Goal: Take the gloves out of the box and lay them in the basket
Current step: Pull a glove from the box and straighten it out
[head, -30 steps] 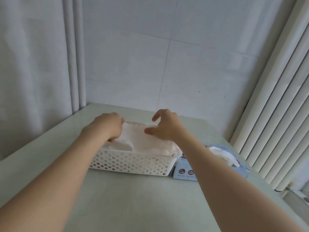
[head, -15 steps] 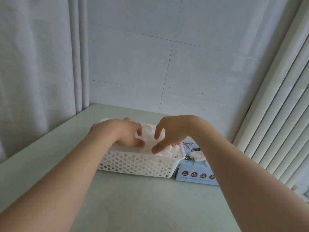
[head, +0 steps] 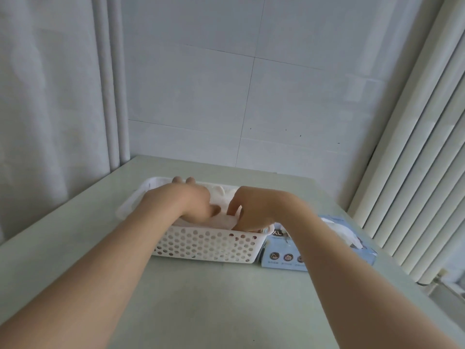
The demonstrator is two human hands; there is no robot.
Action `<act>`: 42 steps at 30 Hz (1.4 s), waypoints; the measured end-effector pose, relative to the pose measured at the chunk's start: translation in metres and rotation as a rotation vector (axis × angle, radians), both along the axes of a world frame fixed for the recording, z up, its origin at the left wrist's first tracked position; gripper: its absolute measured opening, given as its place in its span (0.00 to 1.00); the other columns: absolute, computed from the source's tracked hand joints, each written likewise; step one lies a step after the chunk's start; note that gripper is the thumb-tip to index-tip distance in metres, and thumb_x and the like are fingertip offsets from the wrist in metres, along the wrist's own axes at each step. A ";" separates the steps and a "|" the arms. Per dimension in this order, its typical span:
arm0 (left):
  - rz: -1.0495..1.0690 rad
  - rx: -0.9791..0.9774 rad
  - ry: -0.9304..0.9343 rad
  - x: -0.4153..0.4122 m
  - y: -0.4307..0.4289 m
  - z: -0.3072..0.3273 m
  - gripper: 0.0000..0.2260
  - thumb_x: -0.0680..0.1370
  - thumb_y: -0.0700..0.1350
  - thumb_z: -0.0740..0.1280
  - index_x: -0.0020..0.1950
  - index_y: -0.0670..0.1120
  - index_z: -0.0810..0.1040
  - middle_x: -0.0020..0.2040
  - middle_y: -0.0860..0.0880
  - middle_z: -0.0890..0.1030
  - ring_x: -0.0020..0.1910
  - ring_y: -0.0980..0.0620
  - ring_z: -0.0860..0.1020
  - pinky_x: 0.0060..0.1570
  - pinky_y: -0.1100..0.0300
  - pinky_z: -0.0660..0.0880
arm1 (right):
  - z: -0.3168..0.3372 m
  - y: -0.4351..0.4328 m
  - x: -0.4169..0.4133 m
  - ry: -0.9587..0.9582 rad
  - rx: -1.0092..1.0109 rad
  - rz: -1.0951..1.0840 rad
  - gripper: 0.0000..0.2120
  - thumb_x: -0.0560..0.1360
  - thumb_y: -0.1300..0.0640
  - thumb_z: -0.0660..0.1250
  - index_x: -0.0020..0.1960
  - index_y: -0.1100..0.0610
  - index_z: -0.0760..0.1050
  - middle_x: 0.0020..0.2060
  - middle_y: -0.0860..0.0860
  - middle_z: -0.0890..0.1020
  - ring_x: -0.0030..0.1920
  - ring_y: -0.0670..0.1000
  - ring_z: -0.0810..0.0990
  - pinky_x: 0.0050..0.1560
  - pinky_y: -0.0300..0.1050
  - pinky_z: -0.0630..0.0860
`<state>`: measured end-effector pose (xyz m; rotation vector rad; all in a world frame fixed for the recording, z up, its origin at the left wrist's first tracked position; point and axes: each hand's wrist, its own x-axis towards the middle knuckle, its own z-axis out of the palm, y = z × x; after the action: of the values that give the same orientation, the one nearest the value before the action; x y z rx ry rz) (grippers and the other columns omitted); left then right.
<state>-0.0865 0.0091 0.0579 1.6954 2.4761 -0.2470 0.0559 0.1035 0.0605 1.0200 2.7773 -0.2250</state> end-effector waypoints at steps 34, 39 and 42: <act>-0.558 0.855 0.262 0.118 0.020 -0.086 0.23 0.79 0.51 0.61 0.73 0.44 0.71 0.40 0.48 0.82 0.48 0.46 0.80 0.34 0.51 0.76 | -0.065 0.042 0.153 0.981 0.595 -0.159 0.12 0.83 0.54 0.64 0.48 0.50 0.86 0.41 0.44 0.87 0.42 0.53 0.82 0.54 0.54 0.74; -0.575 0.813 0.289 0.117 0.021 -0.089 0.24 0.81 0.52 0.56 0.77 0.47 0.67 0.44 0.48 0.82 0.52 0.46 0.79 0.37 0.50 0.77 | -0.067 0.036 0.149 0.992 0.622 -0.235 0.17 0.85 0.51 0.57 0.55 0.48 0.85 0.46 0.45 0.86 0.48 0.55 0.80 0.56 0.50 0.65; -0.576 0.796 0.305 0.117 0.022 -0.091 0.24 0.82 0.52 0.55 0.77 0.48 0.68 0.46 0.49 0.82 0.54 0.45 0.78 0.38 0.49 0.77 | -0.062 0.033 0.147 1.141 0.664 -0.285 0.16 0.86 0.51 0.58 0.56 0.50 0.85 0.47 0.46 0.86 0.48 0.55 0.80 0.55 0.50 0.66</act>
<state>0.0303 0.0313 -0.0327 2.8609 2.3595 0.5542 0.2032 0.1367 -0.0016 1.9176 3.8240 0.1784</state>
